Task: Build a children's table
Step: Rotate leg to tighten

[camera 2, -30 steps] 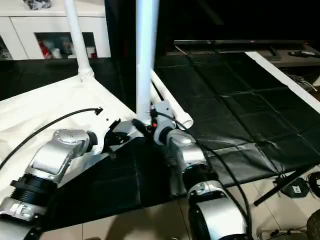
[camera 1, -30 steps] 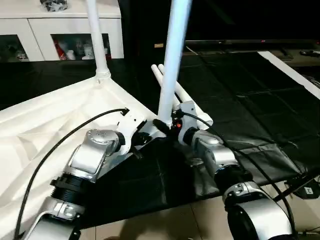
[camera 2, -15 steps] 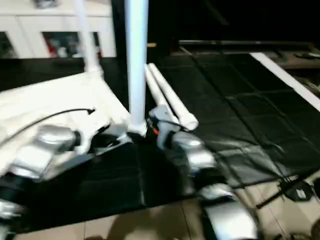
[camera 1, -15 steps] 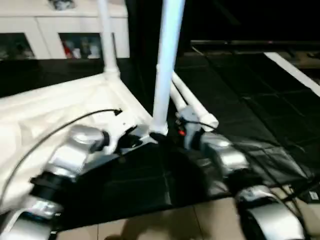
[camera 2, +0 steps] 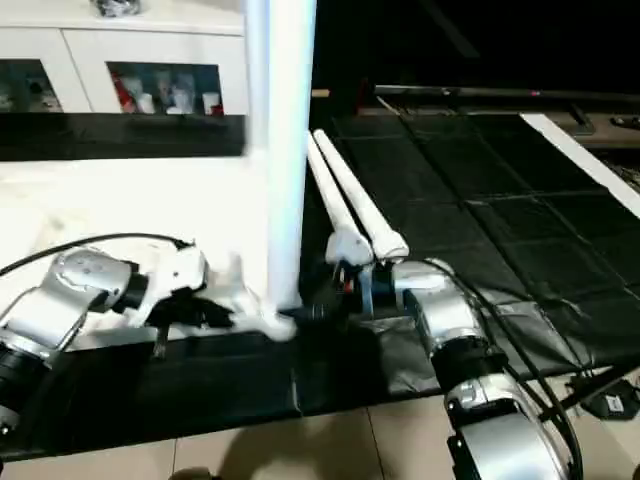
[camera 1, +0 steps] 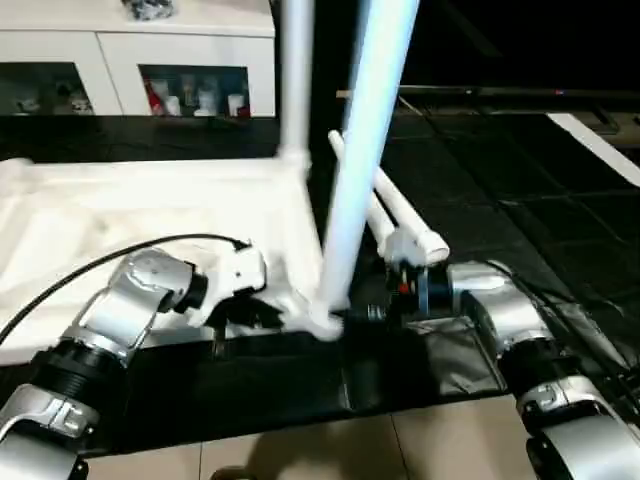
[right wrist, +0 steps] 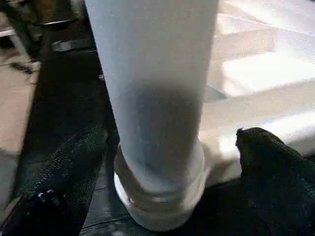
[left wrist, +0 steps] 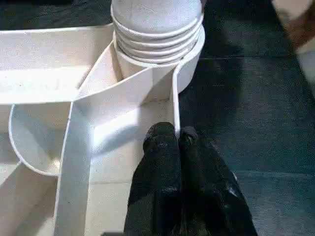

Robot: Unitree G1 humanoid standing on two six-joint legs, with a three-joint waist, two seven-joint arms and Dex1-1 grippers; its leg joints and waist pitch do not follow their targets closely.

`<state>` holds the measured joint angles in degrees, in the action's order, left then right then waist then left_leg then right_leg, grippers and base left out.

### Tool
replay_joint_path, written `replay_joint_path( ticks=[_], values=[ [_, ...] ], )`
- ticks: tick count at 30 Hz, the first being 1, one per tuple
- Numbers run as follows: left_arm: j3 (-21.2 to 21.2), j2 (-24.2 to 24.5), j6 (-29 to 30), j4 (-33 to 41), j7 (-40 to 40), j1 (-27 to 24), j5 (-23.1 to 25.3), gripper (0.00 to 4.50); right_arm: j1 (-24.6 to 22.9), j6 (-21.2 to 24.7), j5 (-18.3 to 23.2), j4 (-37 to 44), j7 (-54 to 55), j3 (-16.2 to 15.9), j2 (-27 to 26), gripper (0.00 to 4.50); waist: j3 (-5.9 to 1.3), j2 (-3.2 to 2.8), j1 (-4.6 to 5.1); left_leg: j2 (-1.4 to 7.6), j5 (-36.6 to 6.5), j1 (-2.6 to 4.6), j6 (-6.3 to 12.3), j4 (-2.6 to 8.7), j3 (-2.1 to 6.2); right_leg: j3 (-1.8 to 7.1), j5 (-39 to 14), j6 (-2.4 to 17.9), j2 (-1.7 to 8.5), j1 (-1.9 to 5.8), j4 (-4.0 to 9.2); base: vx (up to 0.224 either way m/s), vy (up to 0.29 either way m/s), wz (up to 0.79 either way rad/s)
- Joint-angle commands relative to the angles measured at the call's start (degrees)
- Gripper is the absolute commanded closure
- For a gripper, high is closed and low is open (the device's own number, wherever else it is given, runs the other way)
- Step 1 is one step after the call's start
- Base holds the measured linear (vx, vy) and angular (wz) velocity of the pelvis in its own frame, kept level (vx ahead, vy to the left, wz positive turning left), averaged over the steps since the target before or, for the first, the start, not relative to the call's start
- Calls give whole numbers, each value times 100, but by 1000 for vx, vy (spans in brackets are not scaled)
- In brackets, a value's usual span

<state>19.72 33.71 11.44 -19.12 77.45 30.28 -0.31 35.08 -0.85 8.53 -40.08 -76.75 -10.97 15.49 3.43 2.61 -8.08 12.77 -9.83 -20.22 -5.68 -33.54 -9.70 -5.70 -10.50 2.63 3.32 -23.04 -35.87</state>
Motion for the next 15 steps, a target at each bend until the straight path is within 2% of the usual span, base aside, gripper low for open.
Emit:
replay_joint_path(
  ticks=[1, 9, 12, 15],
  values=[
    [203, -2, -177, 109, 320, 158, -25, 450, -71, -12, 31, 199, -289, -107, 103, 3, -390, -129, 41, 117, -1382, 63, 71, 379, 2, 358, -1535, 901, 480, 298, 492, 0, 0, 0],
    [361, 113, -365, 207, 819, 120, -128, 450, -37, 81, 12, 145, -624, -252, 123, 3, -397, -122, 17, 117, -1340, 58, 58, 380, 1, 361, -1464, 946, 479, 298, 472, 0, 0, 0],
    [421, 143, -487, 171, 881, 122, -66, 450, -30, 74, 11, 118, -729, -294, 133, 37, -393, -123, 16, 123, -1361, 56, 38, 385, 5, 358, -1461, 944, 480, 298, 469, 0, 0, 0],
    [422, 132, -512, 144, 882, 132, -48, 450, -31, 95, 25, 124, -796, -313, 136, 43, -397, -116, 14, 119, -1363, 53, 38, 382, 5, 359, -1532, 912, 487, 308, 475, 0, 0, 0]
  ],
)
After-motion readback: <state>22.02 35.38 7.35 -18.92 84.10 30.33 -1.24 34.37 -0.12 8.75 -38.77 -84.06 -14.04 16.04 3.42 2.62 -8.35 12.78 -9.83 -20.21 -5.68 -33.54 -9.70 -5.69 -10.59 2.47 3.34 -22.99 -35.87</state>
